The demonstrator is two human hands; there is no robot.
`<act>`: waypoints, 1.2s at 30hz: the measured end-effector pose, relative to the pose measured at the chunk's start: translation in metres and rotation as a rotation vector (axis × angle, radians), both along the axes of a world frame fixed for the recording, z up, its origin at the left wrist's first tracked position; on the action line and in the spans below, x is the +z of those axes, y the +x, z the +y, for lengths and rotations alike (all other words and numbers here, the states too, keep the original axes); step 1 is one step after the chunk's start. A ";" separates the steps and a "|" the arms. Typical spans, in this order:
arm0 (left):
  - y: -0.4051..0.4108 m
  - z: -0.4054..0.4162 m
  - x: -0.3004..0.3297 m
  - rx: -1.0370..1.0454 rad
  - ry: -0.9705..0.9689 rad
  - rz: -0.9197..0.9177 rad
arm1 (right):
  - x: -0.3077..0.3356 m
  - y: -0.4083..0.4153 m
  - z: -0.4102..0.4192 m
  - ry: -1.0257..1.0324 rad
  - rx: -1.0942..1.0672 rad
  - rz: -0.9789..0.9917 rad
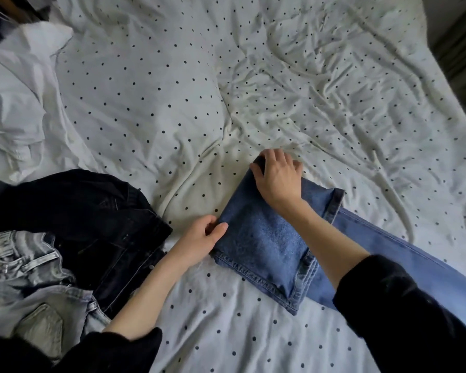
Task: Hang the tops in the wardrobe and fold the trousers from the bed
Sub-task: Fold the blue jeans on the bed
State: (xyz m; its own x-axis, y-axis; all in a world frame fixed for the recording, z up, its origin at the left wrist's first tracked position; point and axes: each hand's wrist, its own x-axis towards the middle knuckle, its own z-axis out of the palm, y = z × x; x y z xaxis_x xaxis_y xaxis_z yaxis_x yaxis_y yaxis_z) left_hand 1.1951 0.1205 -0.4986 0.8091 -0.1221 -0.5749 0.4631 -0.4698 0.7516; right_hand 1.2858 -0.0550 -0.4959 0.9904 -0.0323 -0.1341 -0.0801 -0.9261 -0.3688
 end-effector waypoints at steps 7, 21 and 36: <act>-0.001 -0.001 0.008 0.061 -0.067 0.044 | -0.008 -0.126 -0.010 -0.081 0.089 -0.135; -0.030 -0.120 0.129 -0.208 -0.162 -0.301 | 0.030 -0.188 -0.100 1.126 -0.589 0.093; -0.085 -0.217 0.017 -0.546 0.490 -0.599 | 0.003 -0.274 -0.197 0.354 -0.532 -0.170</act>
